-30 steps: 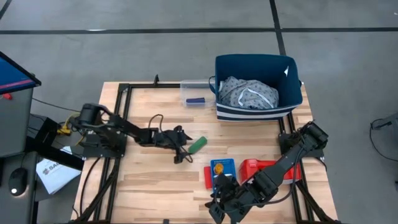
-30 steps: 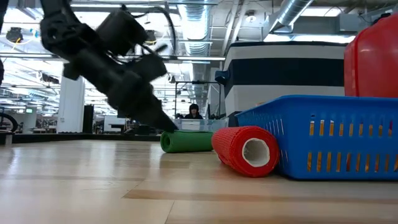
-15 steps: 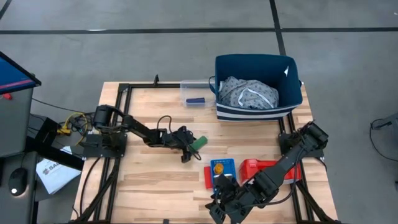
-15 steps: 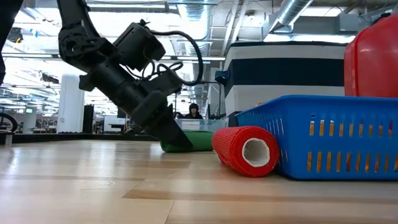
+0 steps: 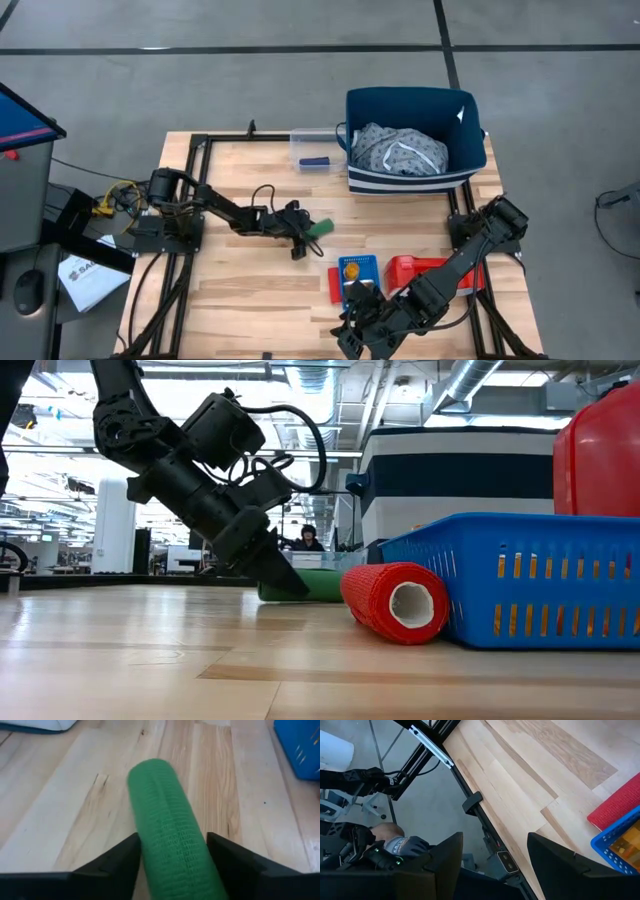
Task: Pick & Place Medicine items
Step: Put the green bandage into the transparent bin
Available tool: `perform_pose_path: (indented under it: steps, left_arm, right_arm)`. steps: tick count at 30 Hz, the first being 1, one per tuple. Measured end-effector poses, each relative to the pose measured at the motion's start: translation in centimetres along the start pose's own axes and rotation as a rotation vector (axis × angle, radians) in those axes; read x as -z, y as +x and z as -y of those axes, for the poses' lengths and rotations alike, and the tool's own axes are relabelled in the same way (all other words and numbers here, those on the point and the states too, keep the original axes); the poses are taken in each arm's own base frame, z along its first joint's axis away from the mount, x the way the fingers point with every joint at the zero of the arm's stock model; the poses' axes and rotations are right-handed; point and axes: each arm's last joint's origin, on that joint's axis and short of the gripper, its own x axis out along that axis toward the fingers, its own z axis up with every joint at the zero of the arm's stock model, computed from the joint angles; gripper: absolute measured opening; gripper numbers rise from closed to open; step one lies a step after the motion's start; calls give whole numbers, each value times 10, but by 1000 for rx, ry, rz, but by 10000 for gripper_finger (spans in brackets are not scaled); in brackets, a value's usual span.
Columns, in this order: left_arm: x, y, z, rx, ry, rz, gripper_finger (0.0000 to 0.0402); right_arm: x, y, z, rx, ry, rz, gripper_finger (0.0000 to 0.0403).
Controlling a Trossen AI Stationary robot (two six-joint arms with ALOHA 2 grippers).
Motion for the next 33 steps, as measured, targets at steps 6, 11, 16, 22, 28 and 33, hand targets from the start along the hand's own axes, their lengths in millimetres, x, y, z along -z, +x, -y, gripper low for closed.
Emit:
perform_pose_path:
  steps: [6, 11, 16, 22, 28, 33]
  left_arm:
    - [0, 0, 0, -7, 22, 5, 136]
    - [-4, -2, -1, -38, 65, 27, 104]
    - [-27, -21, -5, -118, 106, 110, 106]
    - [-69, -76, -38, -317, 111, 219, 107]
    - [-98, -123, -89, -400, 39, 380, 107]
    - [-101, -125, -137, -333, -54, 392, 107]
  right_arm:
    - [0, 0, 0, 0, 0, 1, 219]
    - [0, 0, 0, 0, 1, 1, 219]
    - [0, 0, 0, 0, 1, 1, 219]
    - [0, 0, 0, 0, 1, 2, 219]
    - [0, 0, 0, 1, 0, 2, 219]
    - [-2, 1, 1, 4, -5, 4, 219]
